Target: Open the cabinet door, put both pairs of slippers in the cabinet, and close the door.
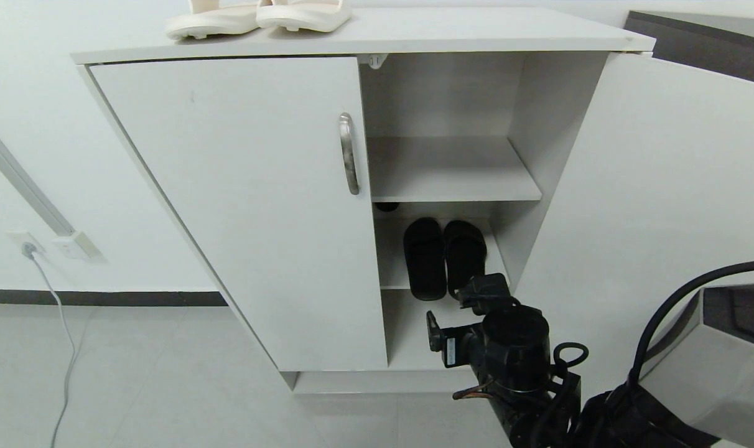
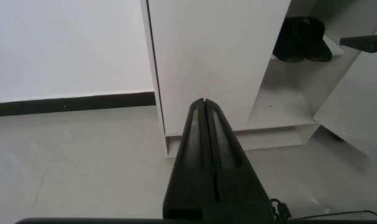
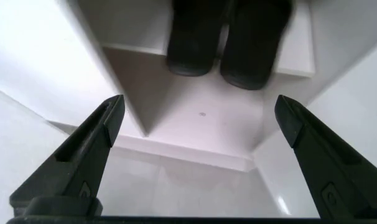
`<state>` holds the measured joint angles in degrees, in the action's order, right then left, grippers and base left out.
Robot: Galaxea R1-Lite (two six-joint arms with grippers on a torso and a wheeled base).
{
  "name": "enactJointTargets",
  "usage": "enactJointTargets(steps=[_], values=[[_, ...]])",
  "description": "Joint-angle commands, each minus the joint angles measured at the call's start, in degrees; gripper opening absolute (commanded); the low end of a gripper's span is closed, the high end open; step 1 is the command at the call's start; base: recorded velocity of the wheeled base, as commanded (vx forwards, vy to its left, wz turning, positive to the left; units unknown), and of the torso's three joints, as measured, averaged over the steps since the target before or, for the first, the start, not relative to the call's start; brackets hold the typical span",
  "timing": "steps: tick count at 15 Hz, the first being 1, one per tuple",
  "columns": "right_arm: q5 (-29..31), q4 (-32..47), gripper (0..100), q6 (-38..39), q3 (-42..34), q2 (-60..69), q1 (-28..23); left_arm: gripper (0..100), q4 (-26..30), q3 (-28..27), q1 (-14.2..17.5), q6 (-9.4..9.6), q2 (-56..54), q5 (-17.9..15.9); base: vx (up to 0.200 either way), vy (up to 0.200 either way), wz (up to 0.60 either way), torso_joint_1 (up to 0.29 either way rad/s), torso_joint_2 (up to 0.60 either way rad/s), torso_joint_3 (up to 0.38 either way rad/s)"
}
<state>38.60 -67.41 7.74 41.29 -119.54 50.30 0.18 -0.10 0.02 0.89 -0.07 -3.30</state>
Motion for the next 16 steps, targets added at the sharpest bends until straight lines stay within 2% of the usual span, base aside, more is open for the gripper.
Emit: enactJointTargets(steps=[1, 8, 16], values=[[0.0, -0.1, 100, 0.0, -0.1, 0.1, 0.2, 0, 0.0, 0.0, 0.1, -0.01, 0.1, 0.0, 0.000, 0.000, 0.00, 0.000, 0.00, 0.000], [0.0, -1.4, 100, -0.4, -0.3, -0.1, 0.2, 0, 0.0, 0.0, 0.0, -0.01, 0.1, -0.1, 0.000, 0.000, 0.00, 0.000, 0.00, 0.009], [0.0, -1.4, 100, -0.5, 0.2, -0.1, 0.2, 0, 0.0, 0.0, 0.1, 0.08, 0.1, 0.0, 0.000, 0.000, 0.00, 0.001, 0.00, 0.166]])
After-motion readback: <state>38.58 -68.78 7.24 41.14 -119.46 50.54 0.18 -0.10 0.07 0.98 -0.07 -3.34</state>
